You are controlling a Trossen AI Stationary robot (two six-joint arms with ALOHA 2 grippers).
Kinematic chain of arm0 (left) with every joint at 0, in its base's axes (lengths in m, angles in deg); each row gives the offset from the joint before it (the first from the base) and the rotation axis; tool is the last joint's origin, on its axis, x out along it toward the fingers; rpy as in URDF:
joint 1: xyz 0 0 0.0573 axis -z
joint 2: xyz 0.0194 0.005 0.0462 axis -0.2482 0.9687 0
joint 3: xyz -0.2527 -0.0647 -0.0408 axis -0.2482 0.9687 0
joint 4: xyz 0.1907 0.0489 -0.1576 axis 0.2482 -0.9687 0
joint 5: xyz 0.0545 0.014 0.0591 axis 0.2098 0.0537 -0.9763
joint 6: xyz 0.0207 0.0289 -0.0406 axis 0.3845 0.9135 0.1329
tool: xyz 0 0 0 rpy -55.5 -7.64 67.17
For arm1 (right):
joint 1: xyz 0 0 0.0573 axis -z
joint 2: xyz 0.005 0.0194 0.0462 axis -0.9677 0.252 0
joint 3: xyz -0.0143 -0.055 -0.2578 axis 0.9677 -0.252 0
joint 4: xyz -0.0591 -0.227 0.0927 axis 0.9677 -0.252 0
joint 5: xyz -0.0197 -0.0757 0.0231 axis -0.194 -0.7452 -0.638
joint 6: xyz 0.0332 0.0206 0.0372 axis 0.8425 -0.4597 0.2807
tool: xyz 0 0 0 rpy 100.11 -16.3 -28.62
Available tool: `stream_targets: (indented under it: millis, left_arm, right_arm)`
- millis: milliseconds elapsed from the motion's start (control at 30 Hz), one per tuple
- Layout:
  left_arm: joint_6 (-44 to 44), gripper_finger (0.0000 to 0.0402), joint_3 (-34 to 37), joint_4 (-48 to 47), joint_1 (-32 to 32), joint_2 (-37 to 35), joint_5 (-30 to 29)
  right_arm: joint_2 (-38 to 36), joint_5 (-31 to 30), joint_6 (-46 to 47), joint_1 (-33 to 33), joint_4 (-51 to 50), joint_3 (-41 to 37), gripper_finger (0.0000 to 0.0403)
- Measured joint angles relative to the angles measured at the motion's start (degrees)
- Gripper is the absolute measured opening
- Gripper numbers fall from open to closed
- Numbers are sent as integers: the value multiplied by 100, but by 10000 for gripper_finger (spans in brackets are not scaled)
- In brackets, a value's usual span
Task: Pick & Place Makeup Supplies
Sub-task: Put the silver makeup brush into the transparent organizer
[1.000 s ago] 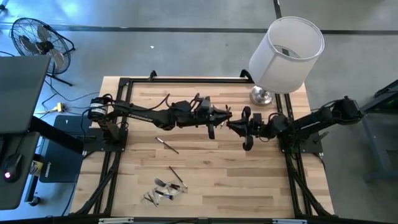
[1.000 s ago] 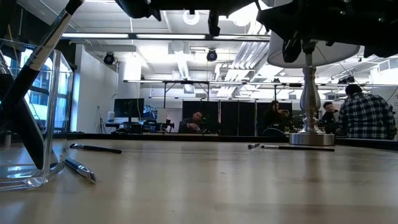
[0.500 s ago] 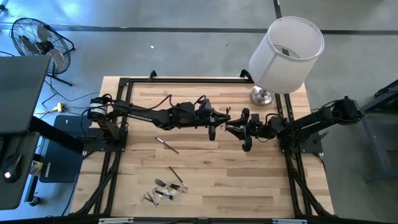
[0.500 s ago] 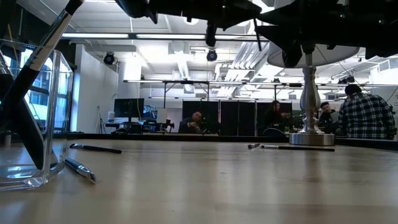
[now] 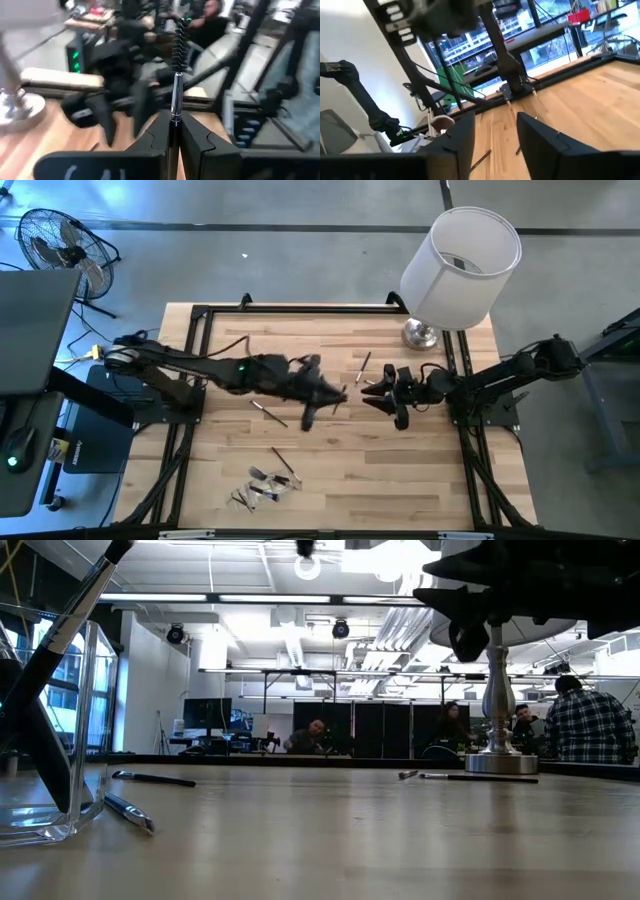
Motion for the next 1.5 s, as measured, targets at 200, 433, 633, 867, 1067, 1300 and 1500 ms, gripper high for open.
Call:
stream_targets:
  millis: [200, 433, 633, 867, 1067, 1300, 1500]
  left_arm:
    - [267, 15, 1099, 588, 870, -845, -479]
    - [202, 15, 2513, 1456, 1962, -1466, -848]
    - [269, 15, 2997, 1591, 3040, -1721, -1584]
    - [235, 15, 3355, 1615, 4373, -1833, -2726]
    - [140, 15, 3470, 1632, 5141, -1830, -3322]
    - [-166, 15, 3763, 1599, 5434, -1830, -3371]
    - [-548, 15, 4237, 1945, 5692, -1828, -3494]
  right_arm:
    - [2, -954, -23, -646, -974, 366, 33]
    - [402, -2165, 121, -1184, -4670, 2176, 22]
    - [1279, -1954, 825, -1190, -5311, 3236, 3]
    - [2223, -1868, 1560, -1243, -5653, 4032, 3]
    - [2692, -1852, 1988, -1399, -6004, 4384, 1]
    - [2736, -1916, 2410, -1522, -5972, 4395, 2]
    - [2736, -1924, 2850, -1602, -5972, 4395, 2]
